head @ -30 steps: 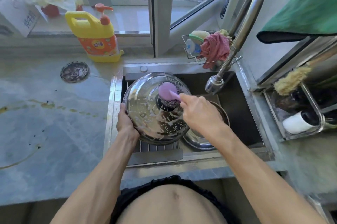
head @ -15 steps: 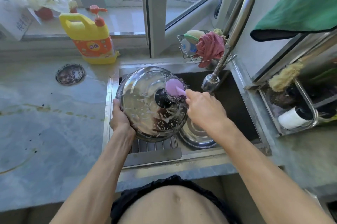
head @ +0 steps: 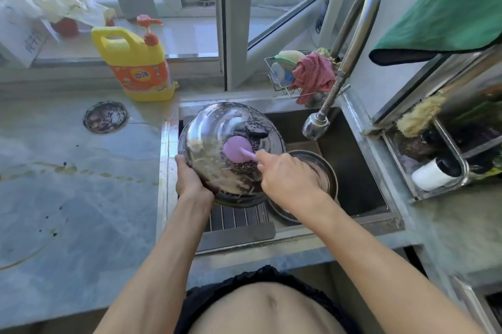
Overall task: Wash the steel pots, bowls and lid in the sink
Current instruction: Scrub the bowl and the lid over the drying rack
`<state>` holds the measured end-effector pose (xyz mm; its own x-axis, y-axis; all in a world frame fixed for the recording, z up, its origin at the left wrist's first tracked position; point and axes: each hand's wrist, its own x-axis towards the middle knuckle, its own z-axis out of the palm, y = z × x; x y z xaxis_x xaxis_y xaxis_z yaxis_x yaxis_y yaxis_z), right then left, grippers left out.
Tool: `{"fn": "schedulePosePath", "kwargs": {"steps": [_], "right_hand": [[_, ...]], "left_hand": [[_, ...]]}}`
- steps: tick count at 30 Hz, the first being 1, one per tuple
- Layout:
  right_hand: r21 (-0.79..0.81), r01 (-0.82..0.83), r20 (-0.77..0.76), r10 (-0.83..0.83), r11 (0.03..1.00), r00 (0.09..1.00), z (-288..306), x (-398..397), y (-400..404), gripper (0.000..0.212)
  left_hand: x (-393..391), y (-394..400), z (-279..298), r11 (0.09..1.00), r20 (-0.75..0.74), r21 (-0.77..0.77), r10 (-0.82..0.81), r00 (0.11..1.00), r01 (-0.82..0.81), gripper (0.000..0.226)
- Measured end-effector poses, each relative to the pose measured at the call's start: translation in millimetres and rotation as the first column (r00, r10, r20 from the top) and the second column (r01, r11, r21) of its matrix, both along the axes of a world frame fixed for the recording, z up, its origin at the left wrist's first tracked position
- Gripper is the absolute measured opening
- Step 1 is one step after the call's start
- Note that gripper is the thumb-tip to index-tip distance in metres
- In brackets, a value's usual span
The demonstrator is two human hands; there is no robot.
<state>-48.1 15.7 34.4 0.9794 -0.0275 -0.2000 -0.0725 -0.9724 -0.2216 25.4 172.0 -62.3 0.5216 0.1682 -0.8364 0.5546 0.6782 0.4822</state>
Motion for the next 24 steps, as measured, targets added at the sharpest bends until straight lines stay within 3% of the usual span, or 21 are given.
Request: {"fn": "schedulePosePath", "kwargs": {"steps": [5,10,13,19,24], "right_hand": [[-0.037,0.085,-0.035,-0.086,0.996,0.996,-17,-17,-15,0.032],[0.004,0.054,0.001,-0.054,0.999,0.999,-17,-11,17,0.027],[-0.014,0.171,0.008,-0.171,0.985,0.985,-18,-6,6,0.027],[-0.047,0.183,-0.023,-0.184,0.982,0.983,-26,-45,-11,0.034],[0.0,0.328,0.029,-0.328,0.945,0.944,-41,-15,-43,0.03]], "left_hand": [[-11,-6,-9,1.0,-0.068,-0.027,0.004,0.998,-0.006,0.058],[-19,-45,1,0.988,-0.072,0.063,-0.137,0.988,0.141,0.055],[-28,-65,-7,0.967,-0.083,0.062,-0.243,0.966,0.249,0.059],[-29,-91,-18,0.929,-0.135,0.106,-0.339,0.931,0.354,0.063],[-28,-118,-23,0.892,-0.102,0.126,-0.424,0.9,0.434,0.055]]}}
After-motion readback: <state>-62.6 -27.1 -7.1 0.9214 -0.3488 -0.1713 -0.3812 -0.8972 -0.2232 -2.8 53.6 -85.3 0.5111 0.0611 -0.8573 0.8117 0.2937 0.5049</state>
